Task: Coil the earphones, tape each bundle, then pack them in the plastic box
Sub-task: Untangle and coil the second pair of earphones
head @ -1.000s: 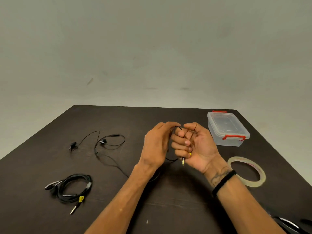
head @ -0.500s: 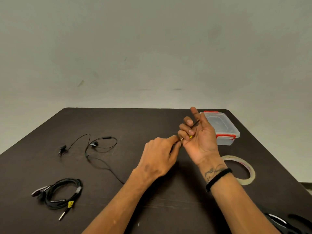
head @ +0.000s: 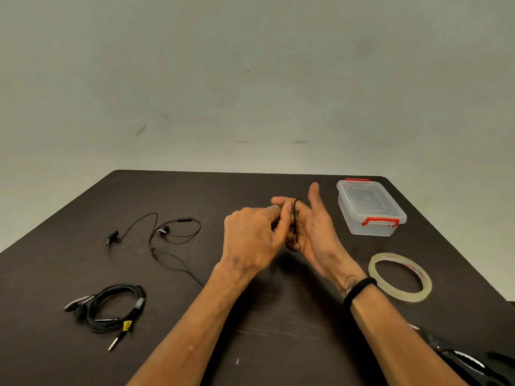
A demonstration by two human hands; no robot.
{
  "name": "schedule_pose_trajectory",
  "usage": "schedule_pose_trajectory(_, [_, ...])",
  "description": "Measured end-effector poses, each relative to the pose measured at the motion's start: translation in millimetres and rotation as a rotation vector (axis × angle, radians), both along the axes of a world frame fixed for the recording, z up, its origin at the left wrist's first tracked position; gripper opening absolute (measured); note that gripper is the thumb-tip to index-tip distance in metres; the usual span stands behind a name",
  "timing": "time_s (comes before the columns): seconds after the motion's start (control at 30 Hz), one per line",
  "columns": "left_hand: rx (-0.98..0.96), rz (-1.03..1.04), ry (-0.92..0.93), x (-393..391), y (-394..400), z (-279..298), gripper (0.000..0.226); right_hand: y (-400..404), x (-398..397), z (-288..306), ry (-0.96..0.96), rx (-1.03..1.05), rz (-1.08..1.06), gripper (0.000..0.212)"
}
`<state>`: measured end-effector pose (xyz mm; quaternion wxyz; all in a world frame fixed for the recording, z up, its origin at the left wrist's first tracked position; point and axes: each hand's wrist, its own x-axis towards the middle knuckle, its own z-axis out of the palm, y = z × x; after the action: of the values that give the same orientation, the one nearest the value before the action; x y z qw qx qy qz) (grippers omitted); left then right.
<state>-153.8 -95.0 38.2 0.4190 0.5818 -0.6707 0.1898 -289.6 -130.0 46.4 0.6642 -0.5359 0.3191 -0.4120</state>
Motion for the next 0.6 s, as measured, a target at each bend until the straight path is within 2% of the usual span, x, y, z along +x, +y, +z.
schedule_pose_trajectory(0.2, [-0.095,0.001,0.090,9,-2,5,0.061,14,13,-3,0.172,-0.005,0.196,0.095])
schedule_pose_trajectory(0.43, [-0.051,-0.131,0.291,18,-5,7,0.065,17,22,-11,0.122,0.043,0.289,0.096])
schedule_pose_trajectory(0.6, [-0.063,-0.157,0.404,22,-8,5,0.067,18,25,-13,0.110,-0.012,0.286,0.083])
